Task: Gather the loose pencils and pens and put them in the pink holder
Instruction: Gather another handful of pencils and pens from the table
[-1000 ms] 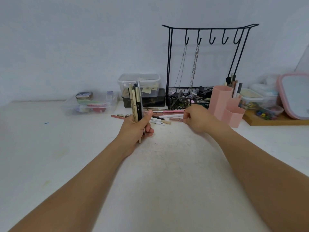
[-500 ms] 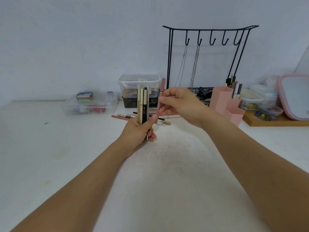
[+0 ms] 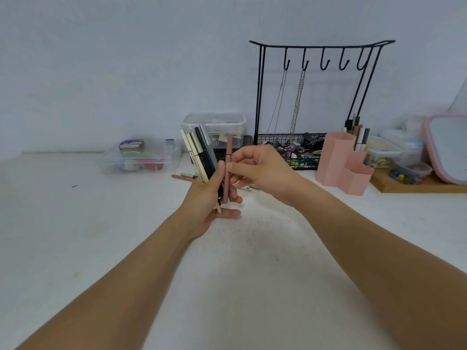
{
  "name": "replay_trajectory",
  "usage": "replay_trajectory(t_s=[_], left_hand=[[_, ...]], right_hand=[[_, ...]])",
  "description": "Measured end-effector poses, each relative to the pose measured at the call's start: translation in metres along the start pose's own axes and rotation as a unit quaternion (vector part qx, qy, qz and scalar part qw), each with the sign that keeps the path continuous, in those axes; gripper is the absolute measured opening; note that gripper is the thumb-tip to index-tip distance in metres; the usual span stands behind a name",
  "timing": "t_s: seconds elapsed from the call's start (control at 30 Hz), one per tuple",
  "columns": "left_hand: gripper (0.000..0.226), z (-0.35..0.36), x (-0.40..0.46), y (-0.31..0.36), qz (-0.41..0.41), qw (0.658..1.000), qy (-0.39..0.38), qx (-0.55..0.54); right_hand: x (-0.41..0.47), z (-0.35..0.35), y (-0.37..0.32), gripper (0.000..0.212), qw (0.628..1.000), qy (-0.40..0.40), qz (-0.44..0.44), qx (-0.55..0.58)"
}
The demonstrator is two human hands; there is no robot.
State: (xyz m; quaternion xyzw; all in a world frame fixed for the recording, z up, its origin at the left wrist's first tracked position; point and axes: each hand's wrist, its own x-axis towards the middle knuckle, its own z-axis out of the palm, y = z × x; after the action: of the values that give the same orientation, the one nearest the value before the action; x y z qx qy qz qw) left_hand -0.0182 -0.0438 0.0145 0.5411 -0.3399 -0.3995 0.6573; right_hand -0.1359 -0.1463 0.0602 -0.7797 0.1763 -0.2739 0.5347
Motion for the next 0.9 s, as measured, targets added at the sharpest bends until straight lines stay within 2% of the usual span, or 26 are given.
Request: replay_trajectory(t_s=[0.07,0.23,0.43,0.53,0.63,0.7,0.77,0.9], left_hand=[[0.061,0.0,0.0,0.0,-0.005,1.0,-0.01,-0.006],[0.065,-0.001,0.0,0.0,-0.024,0.999,-0.026,0.023],[0.035,-0.003,0.005,-0.002,-0.034,0.998,-0.05,-0.033],[0.018,-0.001,0.005,-0.004,-0.047,0.997,-0.052,-0.043],[0.019,-0.001,0.009,-0.007,-0.042,0.998,-0.032,-0.041],[0.019,-0.001,0.009,-0.008,-0.029,0.999,-0.018,-0.043],[0.016,0.0,0.008,-0.007,-0.017,0.999,-0.006,-0.036],[0.016,0.002,0.007,-0.005,-0.003,0.999,0.049,-0.009]], right_hand=[[-0.001,0.001,0.003,0.014,0.999,0.008,-0.013,-0.04],[0.001,0.003,0.013,0.01,0.998,0.04,-0.032,-0.043],[0.005,-0.005,0.017,0.012,0.996,-0.007,-0.026,-0.085],[0.008,-0.016,0.025,0.012,0.997,0.035,0.007,-0.072],[0.013,-0.033,0.048,0.011,0.955,0.119,0.013,-0.27],[0.011,-0.039,0.062,0.015,0.925,0.118,0.053,-0.356],[0.01,-0.041,0.07,0.022,0.912,0.104,0.071,-0.39],[0.009,-0.035,0.071,0.016,0.913,0.099,0.046,-0.392]])
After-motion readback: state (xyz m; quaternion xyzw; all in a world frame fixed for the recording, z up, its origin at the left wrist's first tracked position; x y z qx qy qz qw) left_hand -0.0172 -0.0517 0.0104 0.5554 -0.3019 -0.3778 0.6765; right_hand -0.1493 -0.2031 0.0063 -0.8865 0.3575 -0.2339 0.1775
